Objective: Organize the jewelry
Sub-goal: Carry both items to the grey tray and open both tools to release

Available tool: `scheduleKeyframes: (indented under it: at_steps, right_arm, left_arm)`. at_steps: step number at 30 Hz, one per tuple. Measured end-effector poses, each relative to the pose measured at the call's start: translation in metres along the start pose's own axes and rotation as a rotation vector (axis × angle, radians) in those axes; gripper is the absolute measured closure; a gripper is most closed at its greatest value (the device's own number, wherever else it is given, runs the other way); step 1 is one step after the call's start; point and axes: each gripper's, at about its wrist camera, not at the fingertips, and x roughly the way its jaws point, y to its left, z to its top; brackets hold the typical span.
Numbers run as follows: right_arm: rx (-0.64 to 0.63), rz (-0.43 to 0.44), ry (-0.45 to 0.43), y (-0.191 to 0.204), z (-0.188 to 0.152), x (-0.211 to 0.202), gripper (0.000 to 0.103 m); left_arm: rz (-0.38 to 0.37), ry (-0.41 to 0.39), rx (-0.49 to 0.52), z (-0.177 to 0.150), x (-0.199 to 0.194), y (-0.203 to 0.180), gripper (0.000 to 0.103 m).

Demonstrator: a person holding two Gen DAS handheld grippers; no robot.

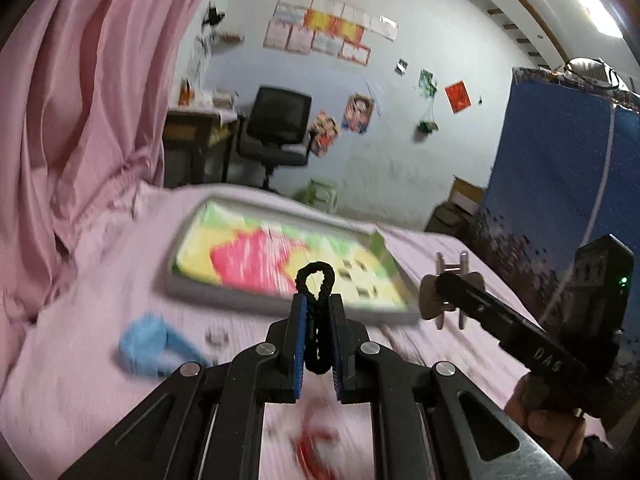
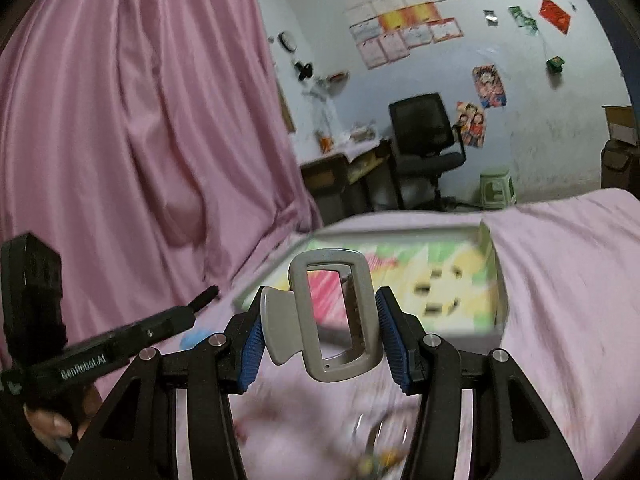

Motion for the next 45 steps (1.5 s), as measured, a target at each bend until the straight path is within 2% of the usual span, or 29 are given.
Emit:
scheduleKeyframes:
  at_steps: [5,9,15,20,28,33,36,39,41,43,45]
  right_arm:
    - [-0.002,-0.051,-0.008,-0.022,0.022,0.039,0.056]
    - [0.008,-0.105,0.021,-0.045,0.033,0.069,0.056]
    - [0.035,-0.16,0.084,-0.077,0.038,0.099,0.056]
    - [0.052,-0.181,0.167,-0.094,0.028,0.123,0.056]
    - [0.099,-0.205,0.319,-0.108,0.001,0.149,0.056]
    - [0.098,-0.208,0.34,-0.111,-0.003,0.149,0.055]
    - [0.098,-0.207,0.343,-0.11,-0.006,0.147,0.055]
    - [0.115,-0.2,0.344,-0.113,-0.007,0.144,0.044]
    - [0.12,-0.197,0.329,-0.113,-0.005,0.141,0.042]
    - [0.111,-0.196,0.305,-0.11,-0.003,0.134,0.042]
    - [0.098,-0.198,0.271,-0.106,0.0,0.125,0.041]
  left_arm:
    - [0.02,-0.052,0.022,0.032,0.046,0.004,0.092]
    - [0.021,-0.042,0.007,0.045,0.089,0.007,0.092]
    - [0.014,0.051,-0.049,0.048,0.153,0.005,0.092]
    - [0.04,0.167,-0.087,0.042,0.195,0.004,0.092]
    - [0.078,0.317,-0.078,0.027,0.22,0.002,0.092]
    - [0.1,0.375,-0.061,0.018,0.223,0.001,0.091]
    - [0.092,0.394,-0.095,0.015,0.222,0.007,0.089]
    - [0.077,0.385,-0.099,0.016,0.217,0.009,0.079]
    - [0.072,0.367,-0.091,0.018,0.21,0.007,0.059]
    - [0.073,0.32,-0.089,0.02,0.199,0.006,0.045]
    - [0.067,0.278,-0.098,0.024,0.189,0.007,0.042]
